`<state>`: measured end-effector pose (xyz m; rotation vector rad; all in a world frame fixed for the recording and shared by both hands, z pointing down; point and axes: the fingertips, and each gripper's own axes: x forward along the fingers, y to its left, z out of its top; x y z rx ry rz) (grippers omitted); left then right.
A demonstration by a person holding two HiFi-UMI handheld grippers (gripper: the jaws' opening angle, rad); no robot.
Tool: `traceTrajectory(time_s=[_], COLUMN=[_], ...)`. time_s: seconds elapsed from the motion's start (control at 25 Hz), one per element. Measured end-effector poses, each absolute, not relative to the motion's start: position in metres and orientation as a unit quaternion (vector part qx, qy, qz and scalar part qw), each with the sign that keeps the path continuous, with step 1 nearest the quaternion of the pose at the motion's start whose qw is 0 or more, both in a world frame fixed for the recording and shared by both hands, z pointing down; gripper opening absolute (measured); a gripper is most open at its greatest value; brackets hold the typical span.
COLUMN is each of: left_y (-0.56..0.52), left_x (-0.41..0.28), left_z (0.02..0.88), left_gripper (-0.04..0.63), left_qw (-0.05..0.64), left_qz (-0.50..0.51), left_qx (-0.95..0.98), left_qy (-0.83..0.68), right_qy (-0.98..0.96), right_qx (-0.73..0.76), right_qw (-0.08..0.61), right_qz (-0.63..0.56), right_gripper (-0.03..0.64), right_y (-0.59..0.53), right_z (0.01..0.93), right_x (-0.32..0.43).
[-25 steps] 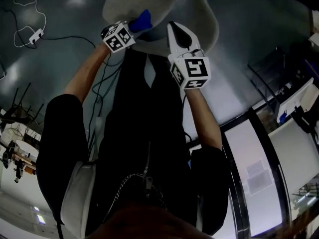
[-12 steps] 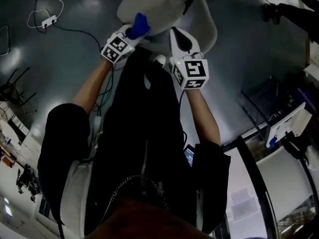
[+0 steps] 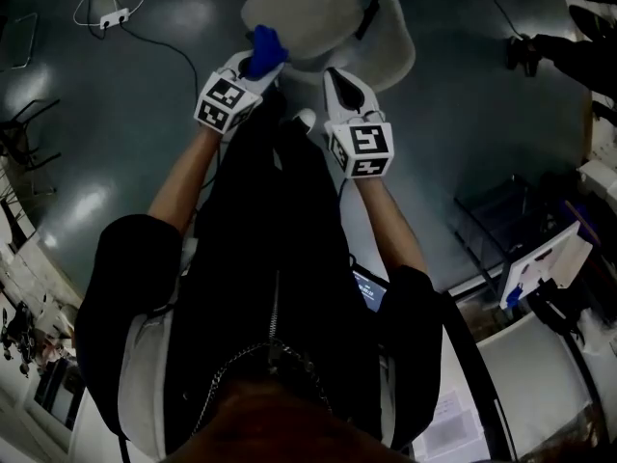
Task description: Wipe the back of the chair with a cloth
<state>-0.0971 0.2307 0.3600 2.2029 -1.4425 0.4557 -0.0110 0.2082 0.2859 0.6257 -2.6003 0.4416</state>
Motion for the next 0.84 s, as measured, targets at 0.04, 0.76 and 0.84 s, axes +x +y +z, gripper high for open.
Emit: traceTrajectory(time_s=[0.04, 0.76, 0.84], left_y=[0.235, 0.329, 0.341], left_x=[-0.094, -0.107, -0.112], left_z=[0.352, 0.268, 0.266], left_gripper=[0.097, 0.097, 0.097], left_qw=[0.231, 0.183, 0.182], left_qz=[0.161, 0.131, 0.129], left_qx=[0.800, 0.800, 0.800], left_qy=[-0.530, -0.557, -0.557], right_qy=[-0.938, -0.957, -0.959], right_qx=[0.219, 0.176, 0.167], right_qw=[0.216, 0.195, 0.196], right_qz=[0.157, 0.122, 0.123], right_gripper=[0.002, 0.002, 0.002], right_y=[0.214, 0.289, 0.306], right_z=[0.284, 0.235, 0.234], right_x=[-0.010, -0.041, -0.050])
